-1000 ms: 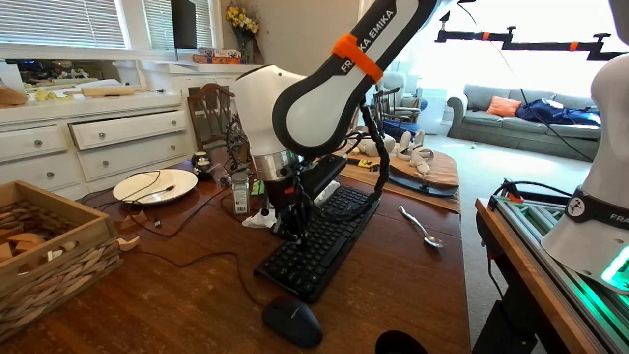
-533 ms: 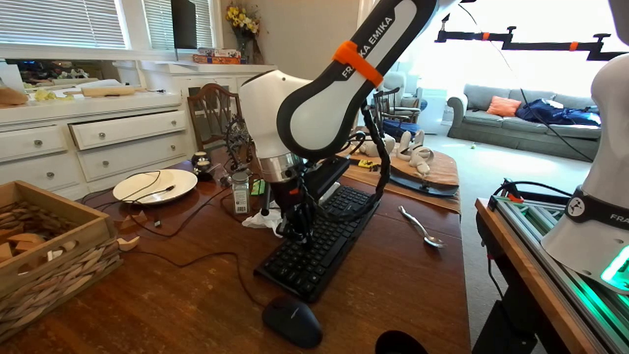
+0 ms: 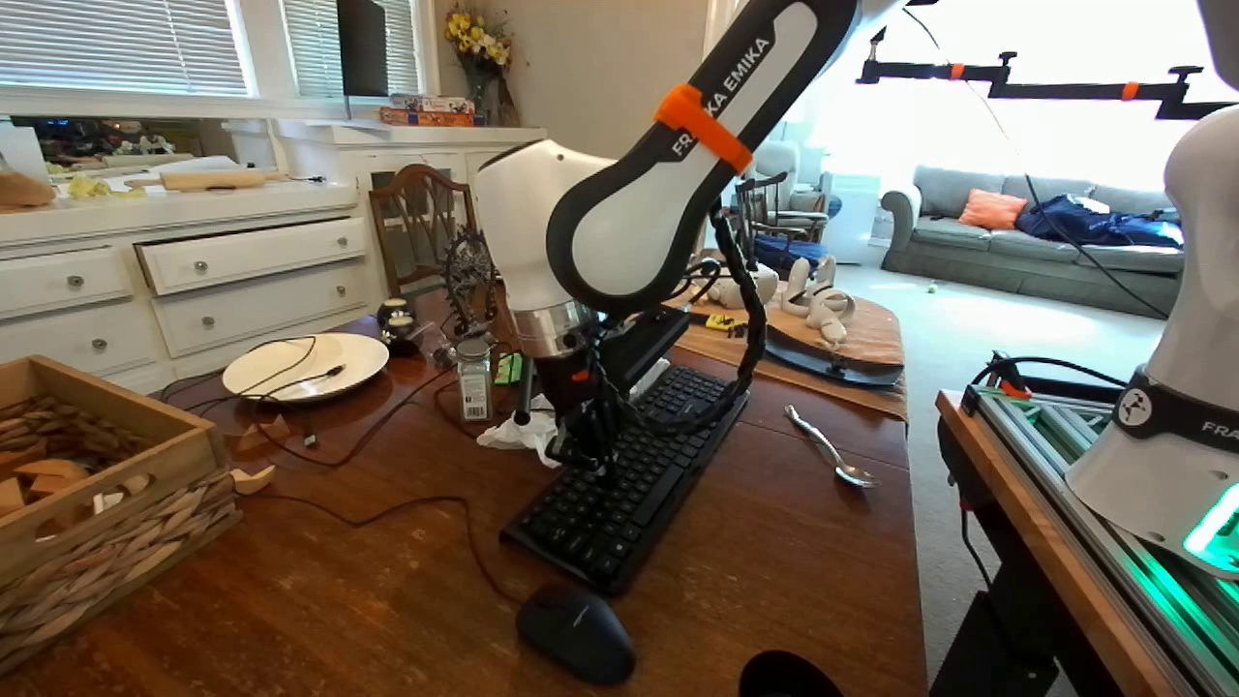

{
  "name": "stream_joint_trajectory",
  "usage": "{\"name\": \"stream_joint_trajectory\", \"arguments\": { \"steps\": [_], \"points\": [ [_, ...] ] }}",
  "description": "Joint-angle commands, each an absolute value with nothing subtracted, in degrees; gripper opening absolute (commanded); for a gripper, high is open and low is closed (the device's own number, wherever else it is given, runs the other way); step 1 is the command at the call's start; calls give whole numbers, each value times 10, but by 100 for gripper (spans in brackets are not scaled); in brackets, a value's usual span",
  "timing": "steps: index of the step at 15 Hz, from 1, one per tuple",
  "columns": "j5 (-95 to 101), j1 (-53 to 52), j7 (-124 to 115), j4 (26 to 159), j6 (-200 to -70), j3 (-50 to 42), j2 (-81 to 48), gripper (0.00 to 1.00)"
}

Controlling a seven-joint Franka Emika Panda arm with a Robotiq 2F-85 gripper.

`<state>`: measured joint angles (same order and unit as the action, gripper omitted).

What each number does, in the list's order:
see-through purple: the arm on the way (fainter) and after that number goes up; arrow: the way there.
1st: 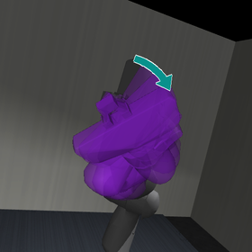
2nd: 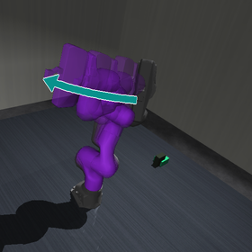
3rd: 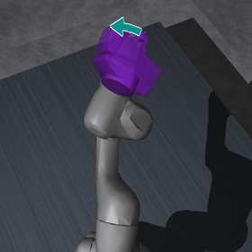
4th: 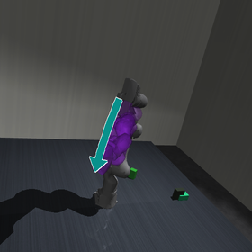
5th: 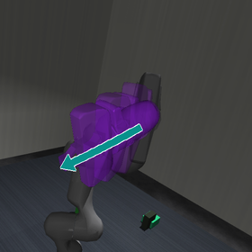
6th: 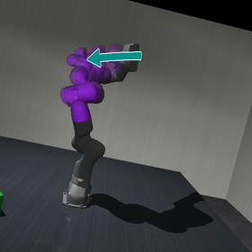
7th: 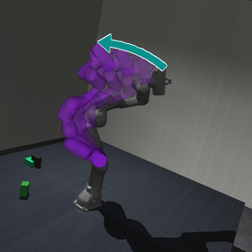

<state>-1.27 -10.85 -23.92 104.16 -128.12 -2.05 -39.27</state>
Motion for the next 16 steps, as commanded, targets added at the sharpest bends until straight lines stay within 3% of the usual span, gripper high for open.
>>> {"name": "stream_joint_trajectory", "arguments": {
  "steps": [1,16],
  "points": [
    [-12,-104,-233,1042,-1290,-19,-399,0],
    [-9,-97,-189,1029,-1308,-13,-421,0]
  ]
}}
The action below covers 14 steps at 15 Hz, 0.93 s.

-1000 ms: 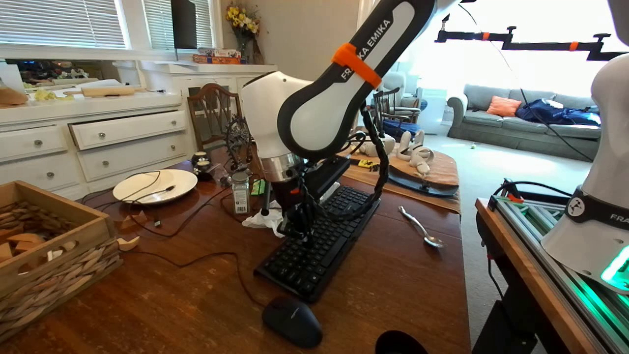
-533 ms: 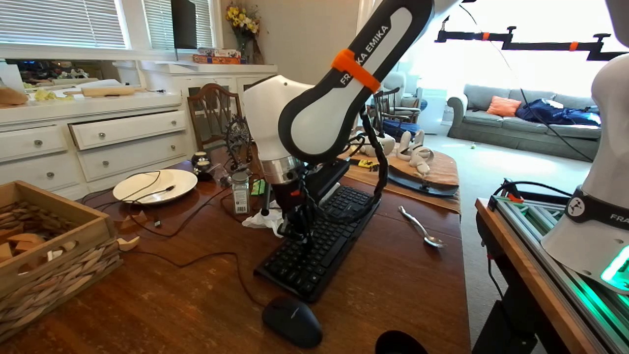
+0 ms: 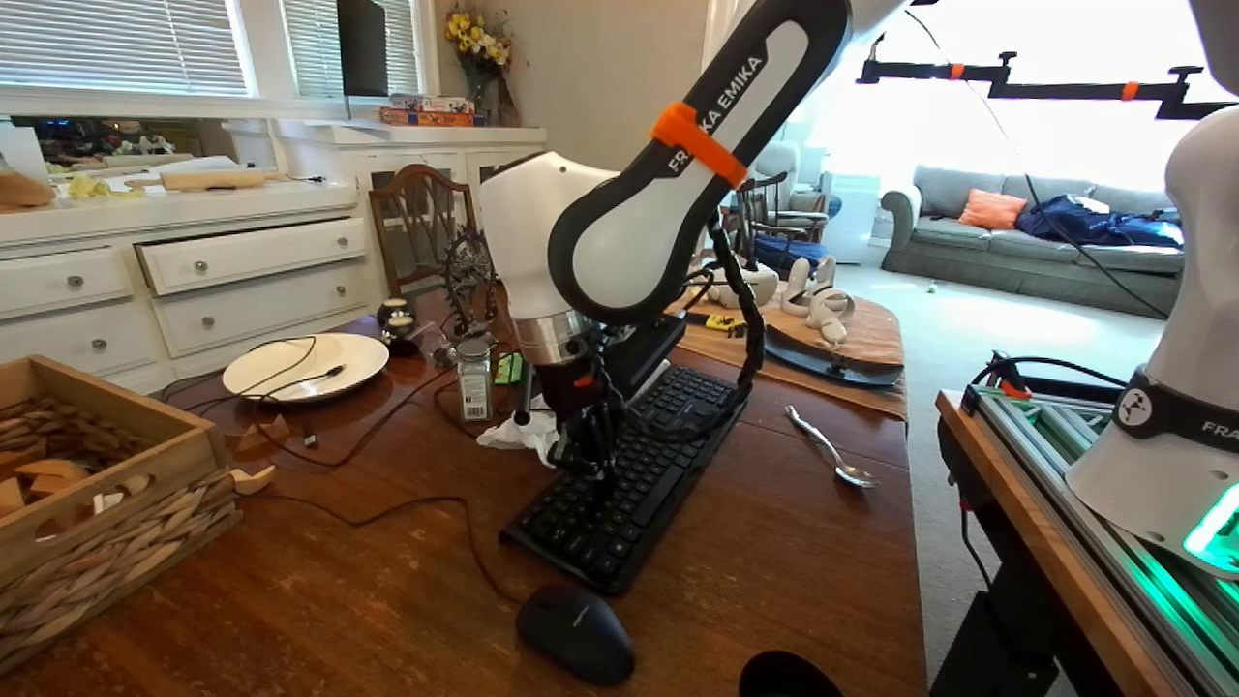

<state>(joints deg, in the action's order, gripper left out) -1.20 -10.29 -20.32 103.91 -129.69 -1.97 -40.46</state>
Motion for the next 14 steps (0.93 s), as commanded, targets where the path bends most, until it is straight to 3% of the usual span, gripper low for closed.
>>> {"name": "stream_joint_trajectory", "arguments": {
  "steps": [1,14],
  "points": [
    [-13,-97,-190,1033,-1302,-11,-413,0],
    [-32,-75,-213,1128,-1287,-13,-317,0]
  ]
}}
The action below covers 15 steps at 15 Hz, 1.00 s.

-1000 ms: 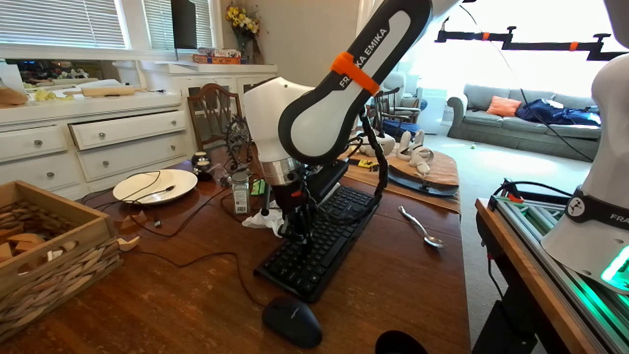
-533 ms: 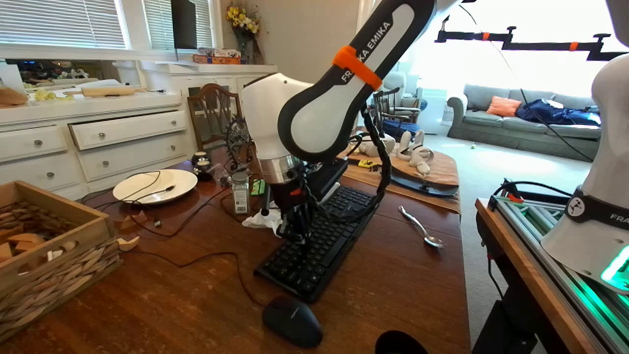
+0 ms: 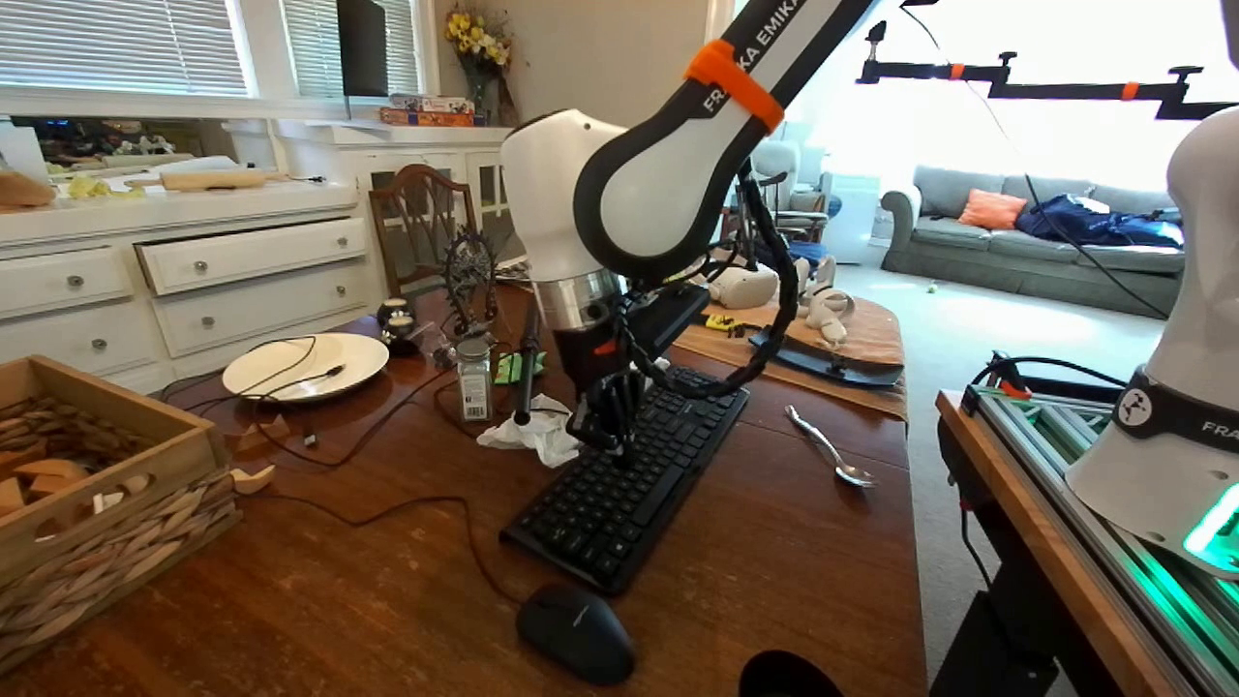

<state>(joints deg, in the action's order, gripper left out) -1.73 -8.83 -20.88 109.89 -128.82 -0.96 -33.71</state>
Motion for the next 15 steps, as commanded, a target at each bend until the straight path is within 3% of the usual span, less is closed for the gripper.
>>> {"name": "stream_joint_trajectory", "arguments": {
  "steps": [1,15],
  "points": [
    [-31,-70,-212,1132,-1287,-15,-316,0],
    [-24,-45,-204,1131,-1305,-27,-327,0]
  ]
}}
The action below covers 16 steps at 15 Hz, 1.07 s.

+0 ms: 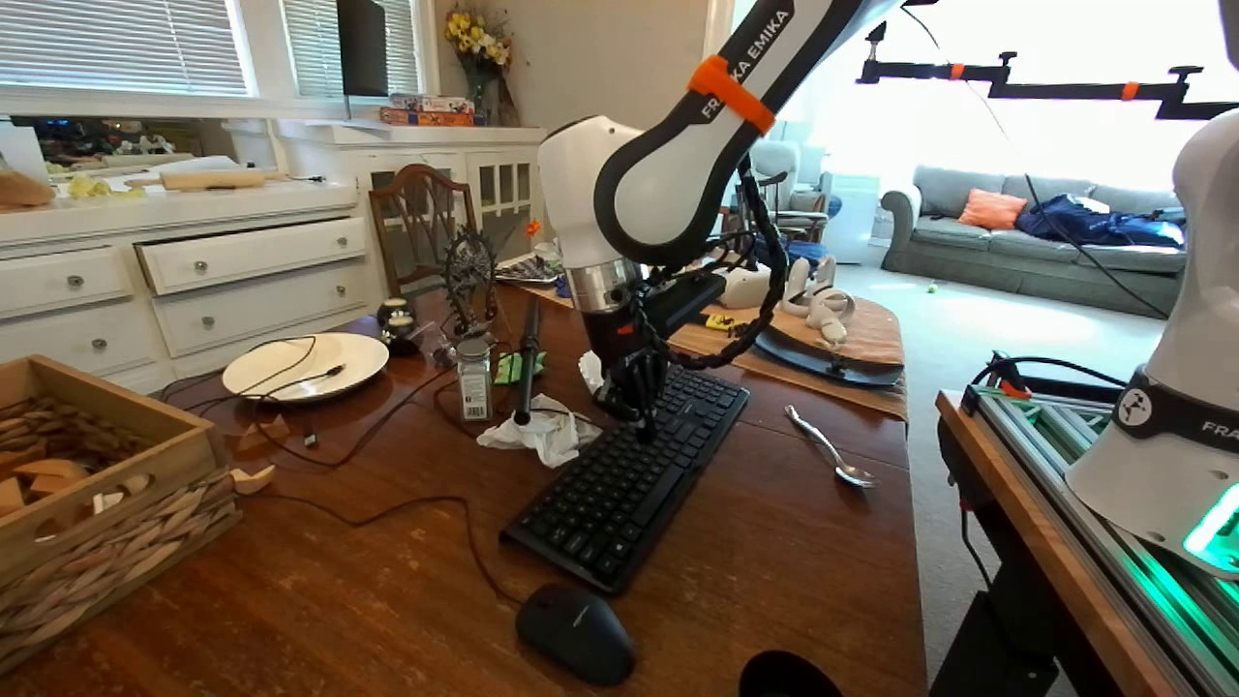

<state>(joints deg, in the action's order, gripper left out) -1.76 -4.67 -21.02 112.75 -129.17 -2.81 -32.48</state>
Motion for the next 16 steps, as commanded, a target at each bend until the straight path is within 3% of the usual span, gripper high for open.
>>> {"name": "stream_joint_trajectory", "arguments": {
  "steps": [1,16],
  "points": [
    [-22,-45,-204,1131,-1308,-28,-329,0],
    [-22,-44,-194,1118,-1348,-28,-359,0]
  ]
}}
